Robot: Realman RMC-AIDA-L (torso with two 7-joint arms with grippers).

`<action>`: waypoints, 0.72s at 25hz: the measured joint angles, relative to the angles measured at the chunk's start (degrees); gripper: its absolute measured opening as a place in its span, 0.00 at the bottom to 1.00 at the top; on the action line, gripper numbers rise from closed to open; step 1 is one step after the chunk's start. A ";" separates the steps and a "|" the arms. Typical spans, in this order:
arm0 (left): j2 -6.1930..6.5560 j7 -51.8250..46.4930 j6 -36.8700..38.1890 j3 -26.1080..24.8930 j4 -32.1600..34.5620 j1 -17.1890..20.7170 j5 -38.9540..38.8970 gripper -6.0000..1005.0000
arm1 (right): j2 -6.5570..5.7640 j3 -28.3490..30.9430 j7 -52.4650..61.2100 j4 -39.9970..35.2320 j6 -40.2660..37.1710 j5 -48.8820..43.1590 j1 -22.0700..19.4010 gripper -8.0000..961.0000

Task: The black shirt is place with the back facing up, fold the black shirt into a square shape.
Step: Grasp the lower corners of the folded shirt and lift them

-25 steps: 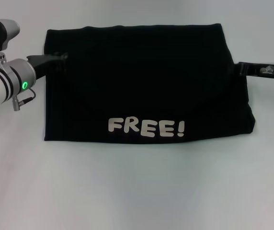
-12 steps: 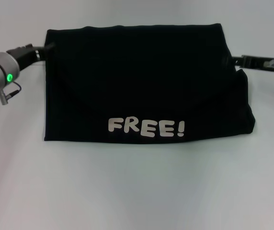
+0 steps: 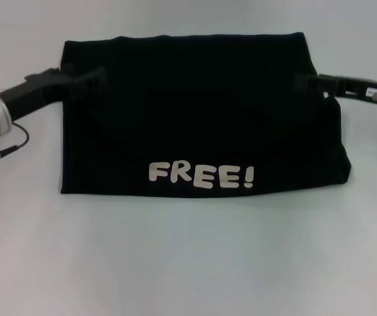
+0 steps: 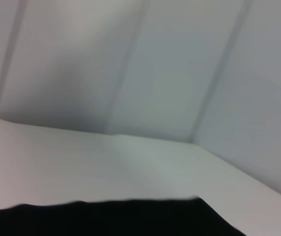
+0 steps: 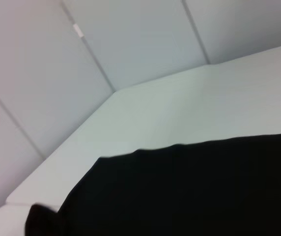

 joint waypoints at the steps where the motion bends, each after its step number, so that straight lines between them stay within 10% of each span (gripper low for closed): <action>1: -0.02 0.02 0.42 0.36 0.33 0.28 0.00 0.84 | 0.15 -0.07 -1.23 -0.06 -0.92 -0.02 -0.30 0.78; 10: -1.88 -0.05 6.22 9.21 10.16 6.97 6.69 0.84 | 1.23 -1.80 -5.75 -0.79 -3.90 -0.14 -1.38 0.77; 18: -3.24 2.87 9.64 10.30 9.76 7.20 4.75 0.84 | 5.32 -2.75 -8.80 -1.83 2.23 0.04 2.86 0.77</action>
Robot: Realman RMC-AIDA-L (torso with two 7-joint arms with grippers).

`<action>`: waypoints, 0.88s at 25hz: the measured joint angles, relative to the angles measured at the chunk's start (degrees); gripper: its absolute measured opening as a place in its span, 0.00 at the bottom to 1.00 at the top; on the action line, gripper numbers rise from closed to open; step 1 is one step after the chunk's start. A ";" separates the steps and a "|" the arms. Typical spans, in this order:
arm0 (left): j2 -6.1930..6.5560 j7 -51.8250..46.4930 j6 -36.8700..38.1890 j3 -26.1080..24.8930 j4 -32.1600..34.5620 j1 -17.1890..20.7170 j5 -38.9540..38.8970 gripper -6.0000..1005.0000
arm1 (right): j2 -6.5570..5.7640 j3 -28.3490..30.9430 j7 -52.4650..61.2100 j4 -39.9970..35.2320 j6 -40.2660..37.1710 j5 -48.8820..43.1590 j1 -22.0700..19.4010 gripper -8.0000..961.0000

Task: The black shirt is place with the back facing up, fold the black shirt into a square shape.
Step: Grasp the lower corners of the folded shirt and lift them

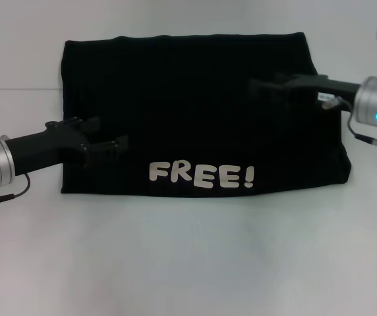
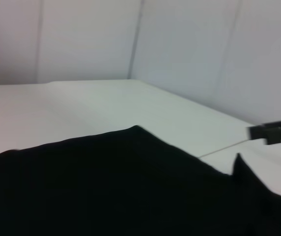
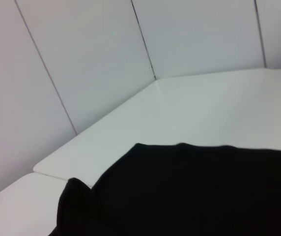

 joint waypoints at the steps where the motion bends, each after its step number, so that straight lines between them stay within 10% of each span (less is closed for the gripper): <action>1: 0.03 0.04 0.52 0.13 0.04 -0.10 -0.14 0.84 | 0.25 -0.12 -0.11 -0.11 0.52 0.01 0.55 0.77; 22: 0.11 -6.47 -1.54 -0.60 8.52 3.85 11.00 0.84 | -2.35 -2.19 4.93 -0.55 -1.78 -0.06 -1.68 0.77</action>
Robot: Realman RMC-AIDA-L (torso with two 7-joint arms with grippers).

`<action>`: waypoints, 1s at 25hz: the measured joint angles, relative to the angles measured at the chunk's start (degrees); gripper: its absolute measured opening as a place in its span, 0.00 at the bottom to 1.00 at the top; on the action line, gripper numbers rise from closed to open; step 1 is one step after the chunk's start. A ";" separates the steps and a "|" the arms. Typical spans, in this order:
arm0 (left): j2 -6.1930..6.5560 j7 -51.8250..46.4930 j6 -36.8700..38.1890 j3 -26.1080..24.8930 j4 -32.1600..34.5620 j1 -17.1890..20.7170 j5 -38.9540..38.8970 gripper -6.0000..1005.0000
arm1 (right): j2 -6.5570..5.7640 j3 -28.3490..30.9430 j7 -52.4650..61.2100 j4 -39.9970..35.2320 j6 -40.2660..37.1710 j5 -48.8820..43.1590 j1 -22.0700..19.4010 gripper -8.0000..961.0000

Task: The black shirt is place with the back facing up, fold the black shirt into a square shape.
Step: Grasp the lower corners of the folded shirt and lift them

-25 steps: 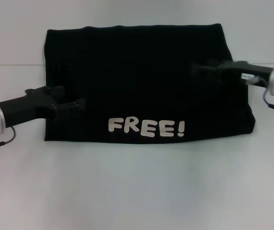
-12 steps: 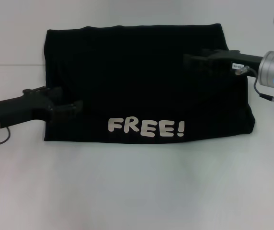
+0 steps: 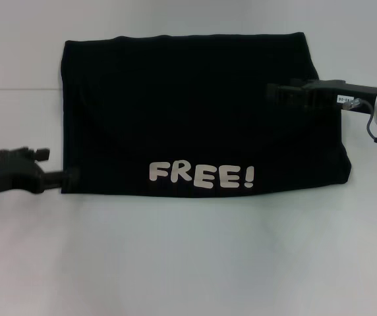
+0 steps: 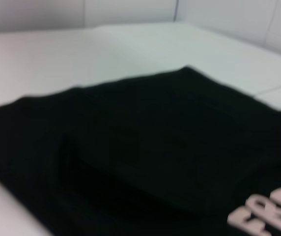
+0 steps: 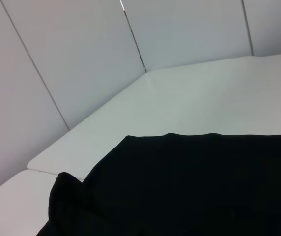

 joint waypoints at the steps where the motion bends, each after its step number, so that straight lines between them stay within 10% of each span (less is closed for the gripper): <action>1: 0.05 -0.32 -0.21 0.00 -0.26 -0.01 1.31 0.84 | -0.02 -0.06 0.06 0.00 0.00 0.01 -0.02 0.77; 25: -0.90 -3.38 -11.71 7.29 -5.41 -1.20 5.50 0.84 | 0.15 -0.08 0.41 0.01 -0.03 0.19 -0.58 0.77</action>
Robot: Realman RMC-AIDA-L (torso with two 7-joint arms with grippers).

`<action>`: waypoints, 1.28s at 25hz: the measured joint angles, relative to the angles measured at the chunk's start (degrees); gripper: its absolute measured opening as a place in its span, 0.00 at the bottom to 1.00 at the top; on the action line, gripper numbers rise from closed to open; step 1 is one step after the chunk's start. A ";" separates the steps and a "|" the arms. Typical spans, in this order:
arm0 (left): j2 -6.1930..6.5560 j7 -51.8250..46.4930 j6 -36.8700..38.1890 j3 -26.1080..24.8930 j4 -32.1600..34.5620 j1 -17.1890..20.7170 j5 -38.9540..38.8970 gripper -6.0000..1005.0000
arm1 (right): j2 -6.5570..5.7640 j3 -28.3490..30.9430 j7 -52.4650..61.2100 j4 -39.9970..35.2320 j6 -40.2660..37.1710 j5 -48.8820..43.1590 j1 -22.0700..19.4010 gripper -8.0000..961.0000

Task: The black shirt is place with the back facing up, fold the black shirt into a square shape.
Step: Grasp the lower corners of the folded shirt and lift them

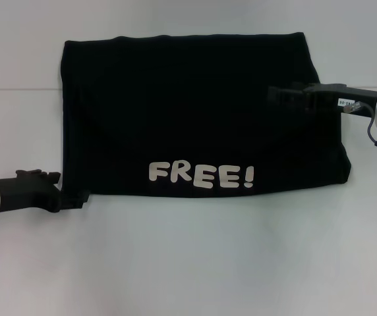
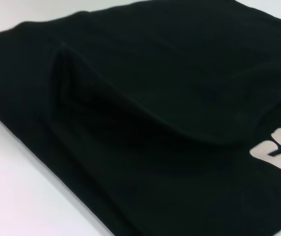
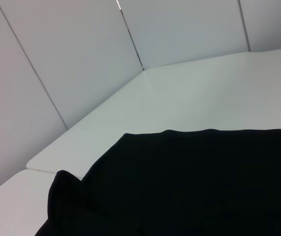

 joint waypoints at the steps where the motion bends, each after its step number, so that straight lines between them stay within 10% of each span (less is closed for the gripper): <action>1: 0.00 0.00 0.04 0.10 -0.13 -0.01 0.11 0.84 | 0.00 0.00 0.02 0.00 0.00 0.00 -0.03 0.77; 20: -0.09 -0.02 -0.44 2.56 -0.72 -1.28 0.90 0.84 | -0.01 0.00 0.11 0.00 0.02 -0.05 -0.54 0.77; 32: 0.33 -0.20 -1.72 2.56 -1.26 -2.22 1.32 0.35 | -0.14 0.00 0.29 0.00 -0.73 -0.03 -0.66 0.77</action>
